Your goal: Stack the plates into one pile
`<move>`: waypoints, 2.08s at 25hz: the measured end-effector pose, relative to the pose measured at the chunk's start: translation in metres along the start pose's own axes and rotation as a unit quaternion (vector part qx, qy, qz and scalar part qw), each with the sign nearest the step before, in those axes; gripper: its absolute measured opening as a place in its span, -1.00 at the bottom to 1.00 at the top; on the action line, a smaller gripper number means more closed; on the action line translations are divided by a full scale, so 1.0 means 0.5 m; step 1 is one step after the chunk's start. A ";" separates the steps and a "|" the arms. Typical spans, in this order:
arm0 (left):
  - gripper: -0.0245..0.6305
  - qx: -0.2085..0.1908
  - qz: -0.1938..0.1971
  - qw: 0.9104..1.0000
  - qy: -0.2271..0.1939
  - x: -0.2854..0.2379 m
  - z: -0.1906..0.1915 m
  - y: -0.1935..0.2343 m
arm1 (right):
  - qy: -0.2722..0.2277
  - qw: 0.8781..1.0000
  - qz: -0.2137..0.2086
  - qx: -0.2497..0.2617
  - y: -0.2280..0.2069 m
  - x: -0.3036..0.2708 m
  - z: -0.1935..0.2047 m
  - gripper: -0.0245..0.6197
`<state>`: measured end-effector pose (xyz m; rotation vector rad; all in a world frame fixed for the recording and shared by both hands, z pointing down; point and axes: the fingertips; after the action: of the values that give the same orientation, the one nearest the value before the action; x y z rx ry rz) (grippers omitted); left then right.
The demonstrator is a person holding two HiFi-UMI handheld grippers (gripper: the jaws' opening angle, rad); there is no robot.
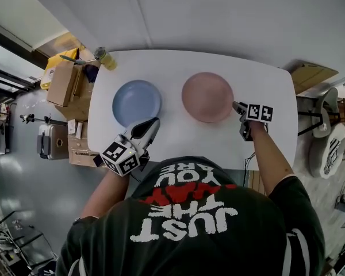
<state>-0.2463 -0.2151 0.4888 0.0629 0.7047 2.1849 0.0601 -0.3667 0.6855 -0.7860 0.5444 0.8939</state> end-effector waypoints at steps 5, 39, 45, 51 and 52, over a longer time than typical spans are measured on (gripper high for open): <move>-0.90 0.007 -0.017 1.000 0.014 0.007 0.022 0.013 | 0.014 0.997 -0.021 -0.071 -0.029 -0.071 0.018 -0.50; -0.90 0.045 -0.166 0.980 -0.099 0.390 -0.023 0.189 | 0.123 0.971 -0.196 0.058 0.617 -0.353 -0.157 -0.79; -0.90 0.069 -0.227 0.964 -0.121 0.529 0.010 0.231 | 0.183 0.966 -0.162 0.087 0.640 -0.455 -0.064 -0.79; -0.90 0.084 -0.244 0.958 -0.126 0.589 0.029 0.264 | 0.169 0.966 -0.142 0.133 0.642 -0.489 -0.055 -0.79; -0.90 0.084 -0.242 0.959 -0.125 0.592 0.029 0.267 | 0.164 0.964 -0.128 0.166 0.645 -0.490 -0.059 -0.79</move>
<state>-0.5316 -0.0614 0.5136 0.2273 0.6763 1.6129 -0.3444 -0.3814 0.7213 -0.6795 0.8382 0.4164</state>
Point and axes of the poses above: the fingertips, and each gripper's own axes: x backward along the fingers, y to its left, z out of its underside, and after that the axes turned 10 degrees about x, right-handed
